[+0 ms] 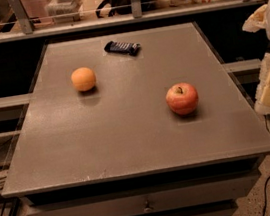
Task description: Move apple near orange
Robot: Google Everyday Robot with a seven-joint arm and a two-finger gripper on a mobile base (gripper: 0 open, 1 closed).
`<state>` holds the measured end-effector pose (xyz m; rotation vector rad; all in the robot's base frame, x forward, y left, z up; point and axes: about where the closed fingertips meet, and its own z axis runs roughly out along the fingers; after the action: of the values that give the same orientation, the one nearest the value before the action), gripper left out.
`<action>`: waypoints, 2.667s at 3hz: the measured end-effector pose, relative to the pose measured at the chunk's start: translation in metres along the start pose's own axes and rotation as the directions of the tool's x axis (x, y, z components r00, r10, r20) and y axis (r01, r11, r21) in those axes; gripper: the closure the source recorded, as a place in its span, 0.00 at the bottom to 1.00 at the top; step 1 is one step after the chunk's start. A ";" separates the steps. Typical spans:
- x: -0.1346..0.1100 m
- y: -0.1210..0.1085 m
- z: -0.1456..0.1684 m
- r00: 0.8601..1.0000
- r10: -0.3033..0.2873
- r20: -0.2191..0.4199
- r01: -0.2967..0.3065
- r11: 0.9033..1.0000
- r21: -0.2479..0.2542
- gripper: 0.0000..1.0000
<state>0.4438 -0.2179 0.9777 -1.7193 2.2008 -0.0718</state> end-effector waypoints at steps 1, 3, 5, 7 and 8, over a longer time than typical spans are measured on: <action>-0.012 -0.005 0.024 0.995 -0.033 0.096 0.037 0.998 -0.042 0.00; -0.056 -0.004 0.096 0.970 -0.068 0.234 0.102 0.985 -0.137 0.00; -0.087 -0.006 0.151 0.963 -0.108 0.249 0.159 0.967 -0.196 0.18; -0.106 -0.017 0.155 0.953 -0.156 0.258 0.206 0.962 -0.181 0.63; -0.142 -0.027 0.127 0.925 -0.230 0.301 0.276 0.953 -0.122 0.87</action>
Offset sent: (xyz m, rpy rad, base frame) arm 0.0465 0.0743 -0.0822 0.2993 0.0639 0.2060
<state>0.5363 -0.0682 0.8989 -1.9577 1.8109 0.2829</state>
